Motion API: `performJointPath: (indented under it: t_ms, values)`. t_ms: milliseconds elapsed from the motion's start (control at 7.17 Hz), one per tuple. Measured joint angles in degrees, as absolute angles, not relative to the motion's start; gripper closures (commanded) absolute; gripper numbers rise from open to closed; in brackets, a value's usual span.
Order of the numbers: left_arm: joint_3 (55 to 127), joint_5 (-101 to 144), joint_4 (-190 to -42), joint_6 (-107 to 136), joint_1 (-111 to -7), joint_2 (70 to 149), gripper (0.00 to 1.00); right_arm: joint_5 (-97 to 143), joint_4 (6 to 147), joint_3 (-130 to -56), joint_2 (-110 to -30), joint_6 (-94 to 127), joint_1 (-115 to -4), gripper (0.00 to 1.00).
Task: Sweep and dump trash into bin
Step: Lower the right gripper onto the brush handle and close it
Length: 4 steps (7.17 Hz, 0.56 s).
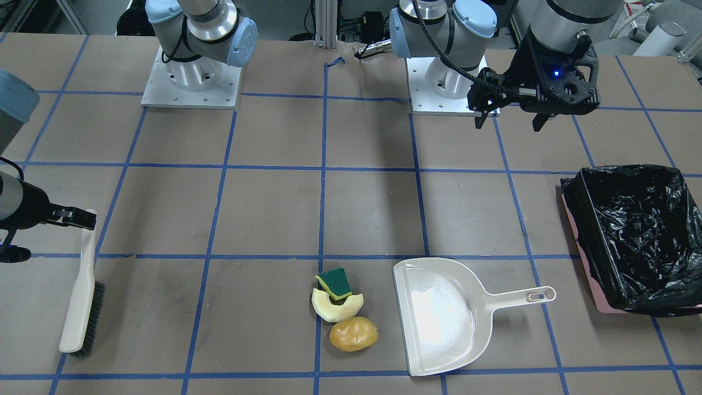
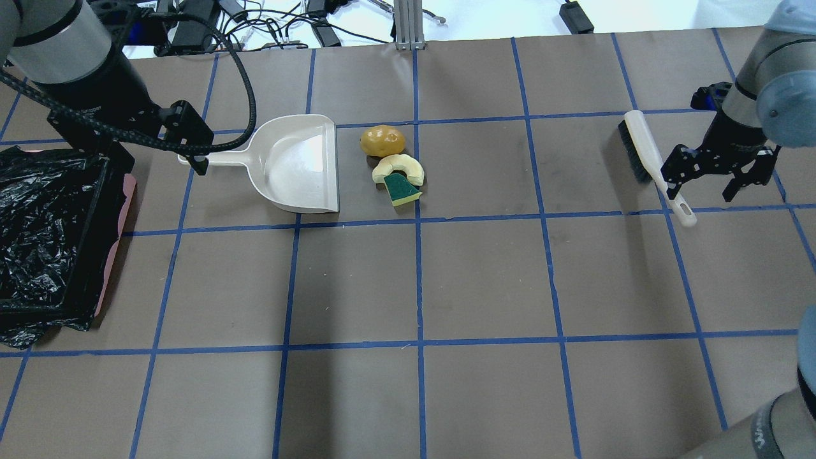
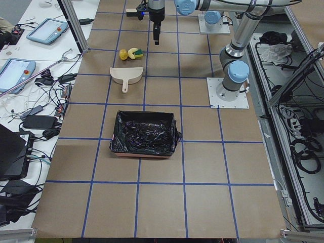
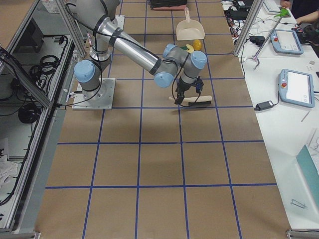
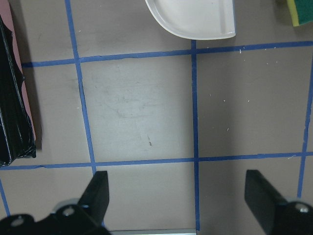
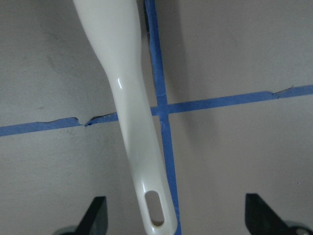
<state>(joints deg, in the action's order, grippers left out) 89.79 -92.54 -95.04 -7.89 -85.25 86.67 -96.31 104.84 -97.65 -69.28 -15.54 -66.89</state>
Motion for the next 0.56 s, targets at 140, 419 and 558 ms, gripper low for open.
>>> performJointPath:
  t_ms: [140, 419, 558]
  values:
    - [89.77, -92.54, -95.01, -7.88, -85.25, 86.64, 0.00, -96.59, 104.92, -97.70, -68.32, -15.82, -66.89, 0.00]
    - [89.79, -92.55, -94.99, -7.89, -85.25, 86.62, 0.00, -96.82, 105.12, -97.76, -67.21, -17.68, -67.12, 0.00]
    - [89.81, -92.55, -95.00, -7.90, -85.25, 86.59, 0.00, -96.84, 105.13, -97.90, -67.05, -19.14, -67.29, 0.00]
